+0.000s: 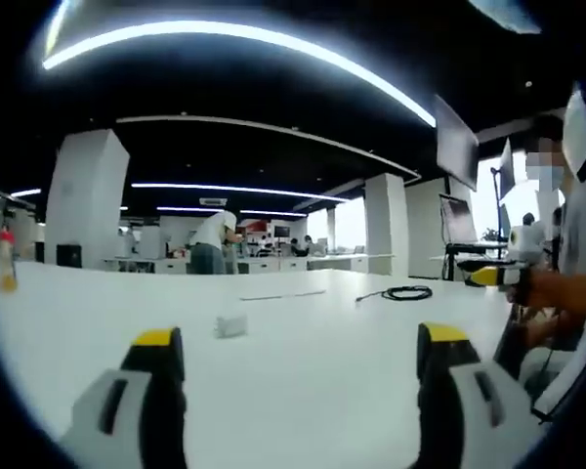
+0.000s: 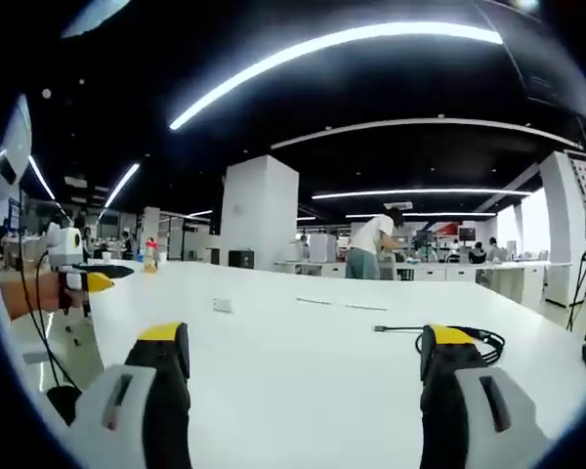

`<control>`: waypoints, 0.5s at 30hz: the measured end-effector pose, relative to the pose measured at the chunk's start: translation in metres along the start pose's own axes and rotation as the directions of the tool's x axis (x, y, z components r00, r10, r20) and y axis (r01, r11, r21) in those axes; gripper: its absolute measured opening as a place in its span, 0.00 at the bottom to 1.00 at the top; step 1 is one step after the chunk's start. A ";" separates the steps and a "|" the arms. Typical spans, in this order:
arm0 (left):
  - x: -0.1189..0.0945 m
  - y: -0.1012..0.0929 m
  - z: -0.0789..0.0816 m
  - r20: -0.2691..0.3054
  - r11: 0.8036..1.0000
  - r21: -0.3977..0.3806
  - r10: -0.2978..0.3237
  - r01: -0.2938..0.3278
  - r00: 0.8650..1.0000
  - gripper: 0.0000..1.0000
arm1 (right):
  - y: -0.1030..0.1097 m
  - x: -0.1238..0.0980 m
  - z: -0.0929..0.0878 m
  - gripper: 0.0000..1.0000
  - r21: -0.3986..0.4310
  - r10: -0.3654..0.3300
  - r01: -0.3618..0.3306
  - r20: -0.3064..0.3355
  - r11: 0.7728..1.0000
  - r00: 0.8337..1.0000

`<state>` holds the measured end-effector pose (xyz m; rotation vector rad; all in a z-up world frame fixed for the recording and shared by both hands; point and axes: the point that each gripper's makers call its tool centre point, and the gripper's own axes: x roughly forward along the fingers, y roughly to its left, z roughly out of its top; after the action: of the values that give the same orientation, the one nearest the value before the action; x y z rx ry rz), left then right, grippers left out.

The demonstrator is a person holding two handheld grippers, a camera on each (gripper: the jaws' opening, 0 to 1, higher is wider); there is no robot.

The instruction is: Plug the desk Type‑C cable into the charger adapter.

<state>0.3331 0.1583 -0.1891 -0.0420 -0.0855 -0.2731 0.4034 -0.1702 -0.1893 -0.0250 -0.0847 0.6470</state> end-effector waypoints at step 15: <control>0.009 -0.003 -0.010 -0.048 1.000 0.001 -0.006 0.006 0.999 1.00 | 0.000 0.000 -0.003 1.00 0.025 -0.020 0.020 -0.001 0.999 1.000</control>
<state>0.3417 0.1522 -0.1978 -0.0346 -0.0385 -0.2799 0.4034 -0.1704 -0.1926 -0.0001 -0.0763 0.6281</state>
